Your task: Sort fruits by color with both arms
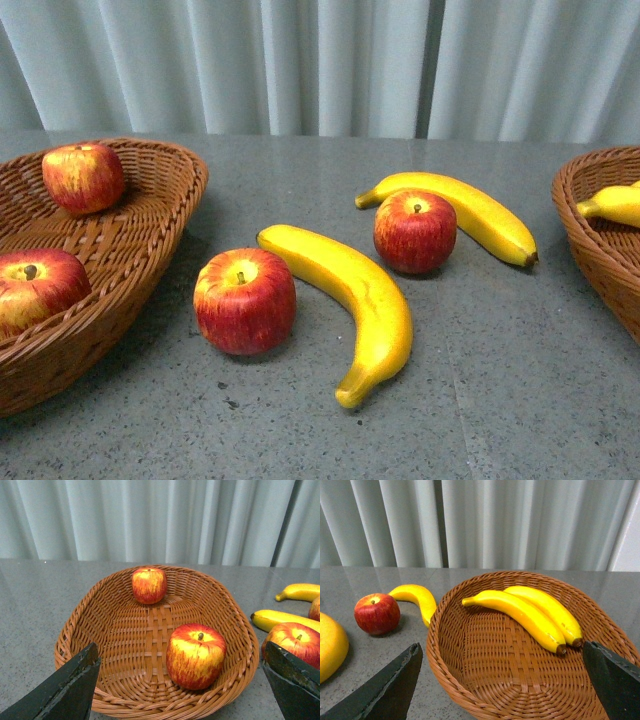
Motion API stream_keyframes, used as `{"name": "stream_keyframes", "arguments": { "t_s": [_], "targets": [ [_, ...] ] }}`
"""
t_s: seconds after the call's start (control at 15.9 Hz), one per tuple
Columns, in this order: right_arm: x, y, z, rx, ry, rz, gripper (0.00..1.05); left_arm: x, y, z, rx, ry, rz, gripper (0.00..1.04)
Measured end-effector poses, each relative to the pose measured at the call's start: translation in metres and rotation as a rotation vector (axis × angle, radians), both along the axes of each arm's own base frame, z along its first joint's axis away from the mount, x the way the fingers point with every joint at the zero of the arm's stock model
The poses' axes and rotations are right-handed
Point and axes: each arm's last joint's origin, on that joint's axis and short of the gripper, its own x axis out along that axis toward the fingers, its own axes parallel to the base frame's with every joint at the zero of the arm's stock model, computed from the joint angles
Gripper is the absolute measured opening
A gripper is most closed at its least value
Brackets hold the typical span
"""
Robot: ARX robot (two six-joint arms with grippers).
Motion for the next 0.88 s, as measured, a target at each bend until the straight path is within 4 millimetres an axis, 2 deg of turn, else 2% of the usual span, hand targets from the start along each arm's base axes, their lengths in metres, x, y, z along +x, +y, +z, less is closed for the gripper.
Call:
{"name": "stream_keyframes", "arguments": {
  "t_s": [0.88],
  "targets": [
    [0.0,0.0,0.0,0.0,0.0,0.0,0.98,0.0,0.0,0.0,0.0,0.0,0.0,0.98]
  ]
}}
